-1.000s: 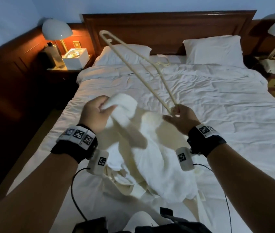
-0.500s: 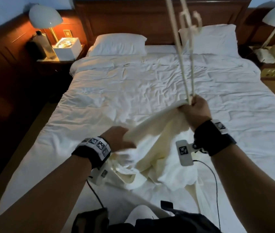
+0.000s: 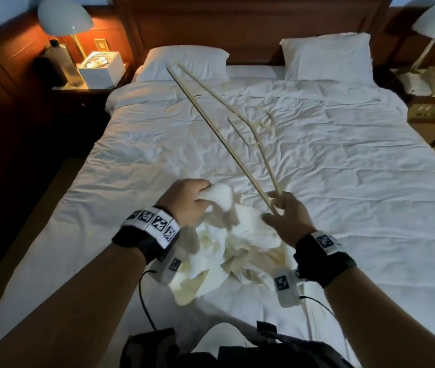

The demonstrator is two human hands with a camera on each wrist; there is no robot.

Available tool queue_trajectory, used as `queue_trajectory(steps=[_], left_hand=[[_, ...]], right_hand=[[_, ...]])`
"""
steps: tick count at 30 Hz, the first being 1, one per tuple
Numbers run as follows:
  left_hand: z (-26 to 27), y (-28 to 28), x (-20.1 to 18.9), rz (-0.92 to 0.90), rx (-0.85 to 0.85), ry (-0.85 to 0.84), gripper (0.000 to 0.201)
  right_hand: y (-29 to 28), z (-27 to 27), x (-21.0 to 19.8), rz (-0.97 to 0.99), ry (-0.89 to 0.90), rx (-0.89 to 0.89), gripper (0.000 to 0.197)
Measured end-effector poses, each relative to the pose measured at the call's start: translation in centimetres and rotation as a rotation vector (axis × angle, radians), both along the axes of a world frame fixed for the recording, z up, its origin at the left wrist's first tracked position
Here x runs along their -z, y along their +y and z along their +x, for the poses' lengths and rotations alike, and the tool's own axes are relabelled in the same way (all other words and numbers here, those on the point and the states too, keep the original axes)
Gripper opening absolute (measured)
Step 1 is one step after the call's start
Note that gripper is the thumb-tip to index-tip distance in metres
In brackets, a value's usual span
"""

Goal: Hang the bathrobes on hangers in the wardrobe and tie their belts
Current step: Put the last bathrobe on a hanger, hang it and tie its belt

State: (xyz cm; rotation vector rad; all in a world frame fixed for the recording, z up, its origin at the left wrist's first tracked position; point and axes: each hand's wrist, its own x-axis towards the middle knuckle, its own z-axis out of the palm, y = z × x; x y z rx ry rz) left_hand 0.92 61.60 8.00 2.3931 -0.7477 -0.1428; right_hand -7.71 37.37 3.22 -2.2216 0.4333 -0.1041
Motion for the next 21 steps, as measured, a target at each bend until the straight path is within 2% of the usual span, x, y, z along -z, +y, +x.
queue_trajectory(steps=[2,4,6,7,8,10,11,13,15,17,19,21], left_hand=[[-0.9,-2.2,-2.1,-0.073,0.006,-0.041,0.009],[-1.7,-3.5,-3.2,-0.178,-0.053,-0.024,0.021],[-2.6,-4.2,-3.1,-0.284,-0.123,0.053,0.023],[-3.0,-4.4,-2.5,-0.272,-0.139,0.119,0.019],[-3.4,-4.6,-1.7,-0.168,-0.136,0.165,0.02],[-4.1,-4.7,1.2,0.189,-0.09,0.184,0.032],[-4.6,-4.4,3.0,0.309,-0.099,0.216,0.038],[-5.6,-3.6,6.2,0.4,-0.18,0.314,0.044],[-5.8,-2.9,7.8,0.432,-0.286,0.322,0.037],[-5.4,-2.6,7.9,0.333,-0.367,0.291,0.033],[-5.2,-2.9,6.5,0.108,-0.348,0.276,0.041],[-5.7,-4.1,4.0,-0.133,-0.331,0.331,0.036]], right_hand=[[1.9,0.3,-1.7,0.189,-0.038,-0.114,0.039],[2.7,0.8,-3.2,0.35,-0.051,-0.175,0.036],[2.3,1.2,-4.3,0.389,-0.107,-0.144,0.054],[1.8,1.5,-4.8,0.387,-0.148,-0.109,0.058],[1.2,1.6,-5.4,0.389,-0.195,-0.078,0.06],[-0.2,1.8,-6.9,0.435,-0.266,0.003,0.06],[-1.1,1.9,-7.6,0.477,-0.298,0.052,0.057],[-3.6,1.8,-8.7,0.511,-0.344,0.156,0.042],[-6.9,1.3,-8.9,0.469,-0.346,0.235,0.036],[-10.3,0.3,-8.4,0.36,-0.297,0.266,0.035],[-13.3,-1.1,-7.4,0.227,-0.218,0.274,0.041],[-15.7,-2.7,-6.2,0.096,-0.157,0.248,0.047]])
